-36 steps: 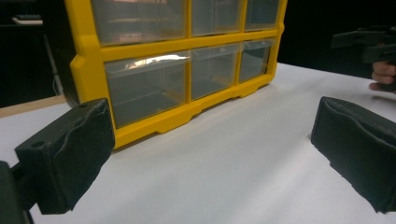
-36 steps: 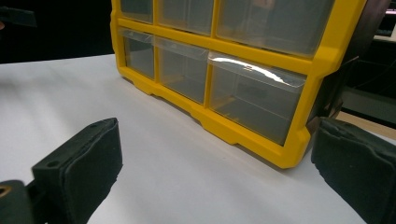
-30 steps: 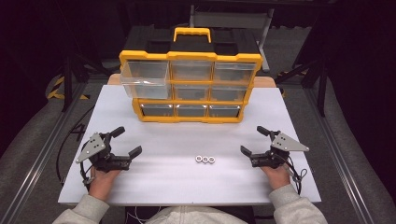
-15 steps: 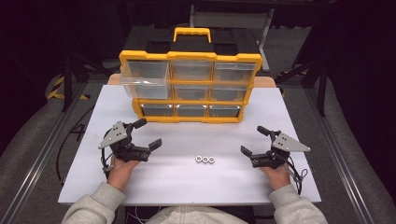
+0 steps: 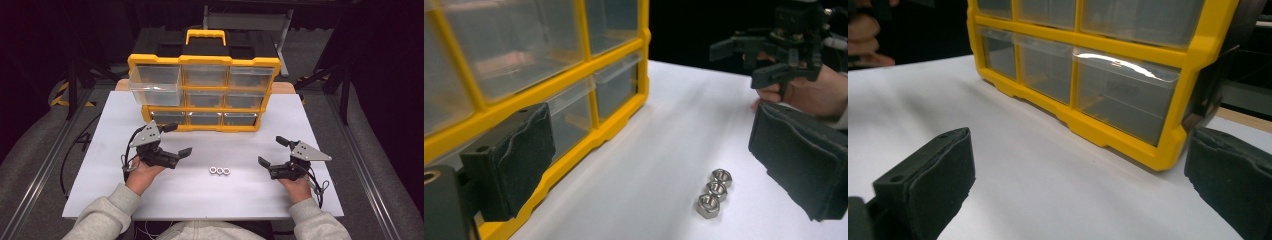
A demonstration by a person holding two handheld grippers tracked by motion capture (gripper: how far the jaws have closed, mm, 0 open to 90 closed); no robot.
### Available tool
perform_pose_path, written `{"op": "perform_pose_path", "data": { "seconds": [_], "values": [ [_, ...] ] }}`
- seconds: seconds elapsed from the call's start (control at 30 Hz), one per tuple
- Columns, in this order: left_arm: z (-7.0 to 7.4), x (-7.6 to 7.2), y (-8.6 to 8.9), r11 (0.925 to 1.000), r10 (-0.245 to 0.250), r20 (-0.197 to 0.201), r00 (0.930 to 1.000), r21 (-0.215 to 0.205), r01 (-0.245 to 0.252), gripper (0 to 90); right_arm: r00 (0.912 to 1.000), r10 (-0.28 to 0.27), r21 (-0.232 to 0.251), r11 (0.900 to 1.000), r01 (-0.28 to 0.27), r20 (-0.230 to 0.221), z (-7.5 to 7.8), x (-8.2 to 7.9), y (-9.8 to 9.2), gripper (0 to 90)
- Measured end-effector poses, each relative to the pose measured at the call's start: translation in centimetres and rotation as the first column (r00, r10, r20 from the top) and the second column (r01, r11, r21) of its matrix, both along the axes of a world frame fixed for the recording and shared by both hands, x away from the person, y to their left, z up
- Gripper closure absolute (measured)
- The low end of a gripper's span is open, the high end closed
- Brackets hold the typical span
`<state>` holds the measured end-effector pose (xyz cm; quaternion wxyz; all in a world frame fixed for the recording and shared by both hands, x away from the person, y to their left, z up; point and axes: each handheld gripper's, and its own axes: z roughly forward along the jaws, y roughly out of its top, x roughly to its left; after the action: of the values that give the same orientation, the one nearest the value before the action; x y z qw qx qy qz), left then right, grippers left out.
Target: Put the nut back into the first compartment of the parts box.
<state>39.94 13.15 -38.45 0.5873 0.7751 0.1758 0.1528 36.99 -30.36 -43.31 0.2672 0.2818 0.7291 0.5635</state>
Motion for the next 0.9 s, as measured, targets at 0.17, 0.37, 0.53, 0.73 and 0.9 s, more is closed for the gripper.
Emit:
{"op": "perform_pose_path", "data": {
  "seconds": [0.17,0.37,0.53,0.73,0.9],
  "values": [
    [1.4,0.7,-1.6,0.9895,-0.049,-0.030,0.9983,0.135,0.053,4.7,0.9998,0.015,-0.036,0.999,-0.016,-0.014,0.0,0.0,0.1,2.5],
    [2.7,1.0,-3.1,0.9647,-0.082,-0.055,0.9952,0.247,0.093,3.2,0.9997,0.025,-0.053,0.998,-0.025,-0.002,0.3,-0.1,0.2,2.8],
    [3.8,1.1,-4.9,0.9201,-0.119,-0.061,0.9911,0.368,0.133,5.0,0.9993,0.037,-0.063,0.997,-0.038,-0.010,0.5,-0.1,0.1,5.2],
    [4.6,1.3,-6.6,0.8464,-0.148,-0.116,0.9821,0.499,0.187,6.4,0.9990,0.043,-0.077,0.996,-0.044,-0.013,0.8,-0.1,0.1,6.2],
    [5.0,1.6,-7.6,0.8008,-0.128,-0.171,0.9770,0.563,0.203,6.6,0.9987,0.047,-0.084,0.995,-0.049,-0.021,0.9,-0.2,0.1,6.3]
  ]
}}
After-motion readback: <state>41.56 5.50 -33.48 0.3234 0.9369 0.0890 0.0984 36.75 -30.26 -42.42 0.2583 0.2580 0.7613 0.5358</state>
